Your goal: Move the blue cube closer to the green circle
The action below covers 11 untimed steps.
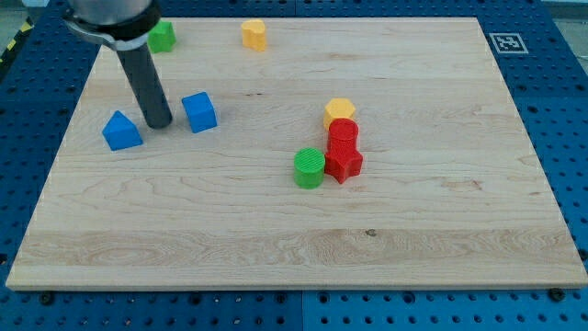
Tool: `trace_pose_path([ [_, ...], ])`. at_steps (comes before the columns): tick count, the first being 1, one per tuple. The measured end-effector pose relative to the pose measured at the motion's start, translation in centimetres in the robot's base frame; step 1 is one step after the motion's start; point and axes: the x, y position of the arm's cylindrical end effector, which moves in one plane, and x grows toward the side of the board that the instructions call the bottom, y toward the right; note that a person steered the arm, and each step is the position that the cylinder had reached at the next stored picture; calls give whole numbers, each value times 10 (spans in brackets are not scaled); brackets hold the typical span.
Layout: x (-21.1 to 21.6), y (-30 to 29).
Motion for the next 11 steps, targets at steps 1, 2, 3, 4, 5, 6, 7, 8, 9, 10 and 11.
trace_pose_path([
  [1, -40, 0],
  [2, -50, 39],
  [3, -10, 41],
  [4, -2, 41],
  [5, 2, 41],
  [6, 14, 42],
  [7, 26, 62],
  [8, 42, 98],
  [9, 49, 104],
  [10, 58, 71],
  [11, 68, 89],
])
